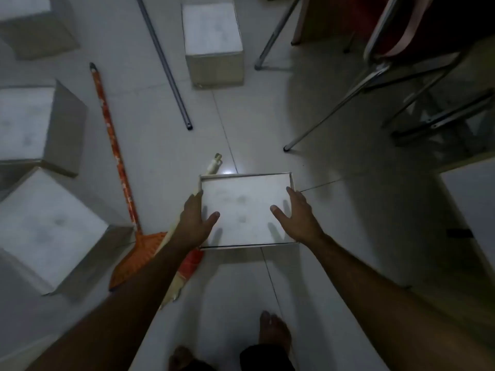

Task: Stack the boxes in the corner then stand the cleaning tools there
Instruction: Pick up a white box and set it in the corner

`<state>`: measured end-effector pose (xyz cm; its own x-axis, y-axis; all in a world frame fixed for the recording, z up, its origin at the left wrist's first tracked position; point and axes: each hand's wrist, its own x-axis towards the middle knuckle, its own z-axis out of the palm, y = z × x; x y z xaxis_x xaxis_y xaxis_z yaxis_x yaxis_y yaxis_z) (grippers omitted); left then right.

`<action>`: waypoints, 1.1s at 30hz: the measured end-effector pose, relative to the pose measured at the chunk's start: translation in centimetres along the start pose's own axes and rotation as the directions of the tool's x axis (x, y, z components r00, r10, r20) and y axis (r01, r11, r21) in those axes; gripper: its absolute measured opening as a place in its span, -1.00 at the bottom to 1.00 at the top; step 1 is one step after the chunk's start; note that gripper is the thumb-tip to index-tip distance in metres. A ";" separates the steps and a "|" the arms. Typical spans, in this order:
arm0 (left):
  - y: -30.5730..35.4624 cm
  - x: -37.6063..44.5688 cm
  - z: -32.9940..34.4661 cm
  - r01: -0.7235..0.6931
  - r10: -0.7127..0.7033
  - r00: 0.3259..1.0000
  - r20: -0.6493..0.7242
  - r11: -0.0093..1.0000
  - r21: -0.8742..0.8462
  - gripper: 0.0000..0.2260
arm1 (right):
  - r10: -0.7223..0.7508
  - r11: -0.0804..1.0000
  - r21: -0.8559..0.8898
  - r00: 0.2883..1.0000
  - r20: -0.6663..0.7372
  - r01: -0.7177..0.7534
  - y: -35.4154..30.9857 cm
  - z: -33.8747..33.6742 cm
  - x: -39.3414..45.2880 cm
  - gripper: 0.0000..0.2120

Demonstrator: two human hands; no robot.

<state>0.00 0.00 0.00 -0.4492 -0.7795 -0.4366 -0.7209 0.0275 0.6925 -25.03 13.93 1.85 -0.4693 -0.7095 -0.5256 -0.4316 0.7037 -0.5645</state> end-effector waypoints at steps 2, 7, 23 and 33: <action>-1.1 0.9 1.4 0.029 -0.028 0.999 -0.016 0.999 0.037 -0.29 | 0.008 1.000 -0.018 1.000 -0.015 -0.008 1.5 1.1 1.3 -0.22; -4.2 2.4 5.0 0.044 -0.039 0.995 -0.094 0.998 0.055 -0.31 | -0.025 1.000 0.005 1.000 -0.019 0.025 5.8 3.5 3.9 -0.13; -6.4 3.8 5.7 -0.073 0.087 0.994 -0.072 0.981 0.179 -0.26 | -0.155 0.973 0.152 0.978 -0.138 0.176 8.5 6.2 5.3 -0.01; -5.6 3.1 6.6 0.033 -0.027 0.987 -0.156 0.999 0.039 -0.31 | -0.118 0.976 0.163 0.980 -0.160 0.144 7.6 6.6 4.8 0.02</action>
<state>-0.81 1.57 -9.02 -0.3421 -0.8680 -0.3599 -0.7555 0.0264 0.6546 -25.44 15.64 -9.13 -0.5322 -0.7723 -0.3467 -0.3635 0.5783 -0.7304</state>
